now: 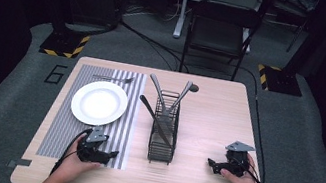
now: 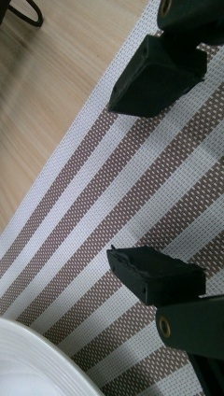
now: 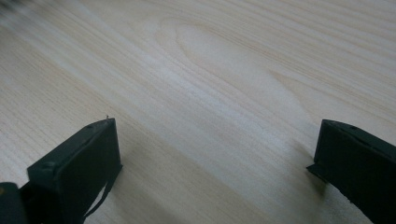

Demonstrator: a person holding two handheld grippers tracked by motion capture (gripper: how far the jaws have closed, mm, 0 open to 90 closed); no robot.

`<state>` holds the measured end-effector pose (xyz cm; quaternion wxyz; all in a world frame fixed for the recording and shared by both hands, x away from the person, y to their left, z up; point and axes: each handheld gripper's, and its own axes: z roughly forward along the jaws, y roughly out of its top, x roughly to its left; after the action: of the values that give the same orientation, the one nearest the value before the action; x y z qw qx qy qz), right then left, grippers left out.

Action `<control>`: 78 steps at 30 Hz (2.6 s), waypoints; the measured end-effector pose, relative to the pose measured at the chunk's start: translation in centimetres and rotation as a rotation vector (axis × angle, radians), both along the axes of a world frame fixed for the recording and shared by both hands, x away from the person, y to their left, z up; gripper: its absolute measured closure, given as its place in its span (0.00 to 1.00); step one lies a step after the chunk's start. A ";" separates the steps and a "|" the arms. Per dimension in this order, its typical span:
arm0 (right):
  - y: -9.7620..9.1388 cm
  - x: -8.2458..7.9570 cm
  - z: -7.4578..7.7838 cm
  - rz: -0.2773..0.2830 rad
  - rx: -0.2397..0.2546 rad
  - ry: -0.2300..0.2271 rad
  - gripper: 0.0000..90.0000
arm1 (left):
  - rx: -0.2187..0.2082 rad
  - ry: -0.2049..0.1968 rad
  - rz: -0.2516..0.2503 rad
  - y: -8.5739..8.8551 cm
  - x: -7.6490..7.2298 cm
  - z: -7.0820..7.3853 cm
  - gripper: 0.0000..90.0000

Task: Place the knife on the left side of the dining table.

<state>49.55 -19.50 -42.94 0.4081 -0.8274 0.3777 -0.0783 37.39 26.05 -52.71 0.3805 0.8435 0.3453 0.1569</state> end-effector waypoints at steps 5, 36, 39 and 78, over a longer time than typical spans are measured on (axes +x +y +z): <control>0.0 0.0 0.0 0.002 0.001 0.001 0.00 | -0.023 0.010 0.022 0.6 -0.4 1.0 0.40; 0.0 0.0 0.0 0.004 0.001 0.001 0.00 | -0.121 0.091 0.100 -2.1 0.1 7.8 0.68; 0.0 0.0 0.0 0.004 0.001 0.001 0.00 | -0.131 0.097 0.109 -2.4 0.2 8.7 0.70; 0.0 0.0 0.0 0.003 0.001 0.000 0.00 | -0.269 0.131 0.180 -4.2 3.4 16.7 0.72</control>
<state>49.58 -19.48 -42.94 0.4084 -0.8279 0.3765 -0.0774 40.78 21.81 -36.03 0.4512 0.7590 0.4613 0.0875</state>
